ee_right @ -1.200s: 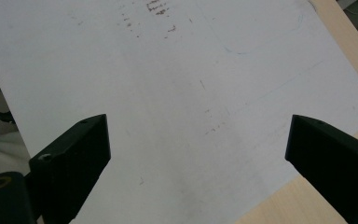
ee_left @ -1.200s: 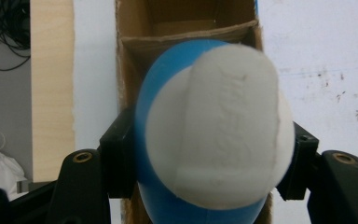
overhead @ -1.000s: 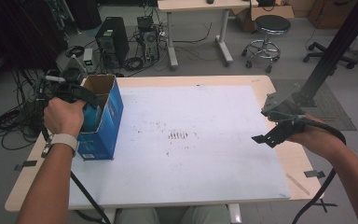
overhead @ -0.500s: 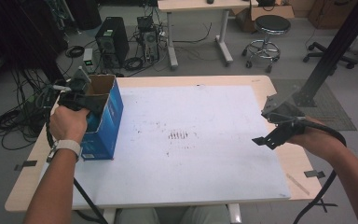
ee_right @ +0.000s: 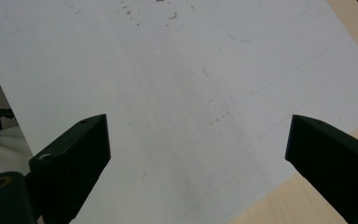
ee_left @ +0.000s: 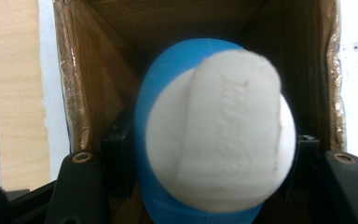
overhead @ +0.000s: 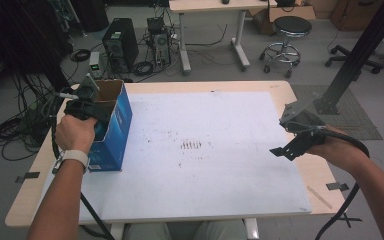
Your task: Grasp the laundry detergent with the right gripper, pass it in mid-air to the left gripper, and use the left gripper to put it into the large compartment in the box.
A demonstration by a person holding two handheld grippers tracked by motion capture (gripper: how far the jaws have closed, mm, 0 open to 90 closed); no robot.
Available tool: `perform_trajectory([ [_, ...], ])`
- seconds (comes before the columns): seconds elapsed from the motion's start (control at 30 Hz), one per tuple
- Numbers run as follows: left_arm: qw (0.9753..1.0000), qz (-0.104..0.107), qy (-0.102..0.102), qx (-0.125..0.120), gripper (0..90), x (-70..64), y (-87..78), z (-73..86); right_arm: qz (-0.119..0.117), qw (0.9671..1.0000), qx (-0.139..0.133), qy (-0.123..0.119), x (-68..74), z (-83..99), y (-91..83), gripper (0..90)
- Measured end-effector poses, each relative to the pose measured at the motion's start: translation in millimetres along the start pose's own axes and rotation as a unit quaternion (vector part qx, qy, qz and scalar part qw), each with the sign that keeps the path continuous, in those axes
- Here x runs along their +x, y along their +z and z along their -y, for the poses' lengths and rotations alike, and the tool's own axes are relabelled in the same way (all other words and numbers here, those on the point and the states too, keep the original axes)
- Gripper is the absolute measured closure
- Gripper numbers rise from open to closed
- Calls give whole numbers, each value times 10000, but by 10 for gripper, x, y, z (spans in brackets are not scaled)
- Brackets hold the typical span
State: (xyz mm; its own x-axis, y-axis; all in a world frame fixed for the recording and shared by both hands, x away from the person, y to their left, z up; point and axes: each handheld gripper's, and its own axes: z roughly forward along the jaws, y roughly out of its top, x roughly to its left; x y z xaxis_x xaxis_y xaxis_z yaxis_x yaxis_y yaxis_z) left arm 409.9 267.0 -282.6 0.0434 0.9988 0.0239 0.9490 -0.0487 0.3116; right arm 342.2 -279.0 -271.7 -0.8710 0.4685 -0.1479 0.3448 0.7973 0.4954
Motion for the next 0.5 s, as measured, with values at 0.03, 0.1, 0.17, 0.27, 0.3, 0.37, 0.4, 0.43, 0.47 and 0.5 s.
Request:
perform_trajectory([
  [0.03, 10000, 10, -5, -18, 379, 5, 2, 4, -1, 10000, -2, 3, 1, 0, 0, 64],
  [0.1, 10000, 26, -17, -18, 378, 9, 0, 6, 0, 10000, -5, 10, 5, 1, -1, 64],
  [0.17, 10000, 60, -21, -10, 377, 21, 1, 9, -2, 10000, -2, -4, 9, 7, -5, 64],
  [0.27, 9998, 167, -37, -56, 374, 37, -2, 11, 6, 10000, -2, 14, 17, 15, -13, 64],
  [0.3, 9998, 203, -4, -59, 373, 46, -11, 13, -3, 10000, -7, 7, 18, 19, -15, 64],
  [0.37, 9997, 234, -5, -77, 359, 50, -23, 12, 3, 10000, -7, 10, 23, 25, -20, 64],
  [0.4, 9996, 251, -17, -86, 355, 50, -28, 13, 5, 10000, -8, 21, 24, 27, -23, 64],
  [0.43, 9996, 261, -25, -91, 344, 52, -37, 13, 13, 10000, -4, 26, 24, 29, -27, 64],
  [0.47, 9996, 260, -24, -79, 340, 54, -43, 13, 17, 10000, -11, 27, 26, 29, -31, 64],
  [0.5, 9995, 289, -44, -72, 331, 57, -48, 12, 18, 10000, -14, 24, 27, 28, -34, 64],
])
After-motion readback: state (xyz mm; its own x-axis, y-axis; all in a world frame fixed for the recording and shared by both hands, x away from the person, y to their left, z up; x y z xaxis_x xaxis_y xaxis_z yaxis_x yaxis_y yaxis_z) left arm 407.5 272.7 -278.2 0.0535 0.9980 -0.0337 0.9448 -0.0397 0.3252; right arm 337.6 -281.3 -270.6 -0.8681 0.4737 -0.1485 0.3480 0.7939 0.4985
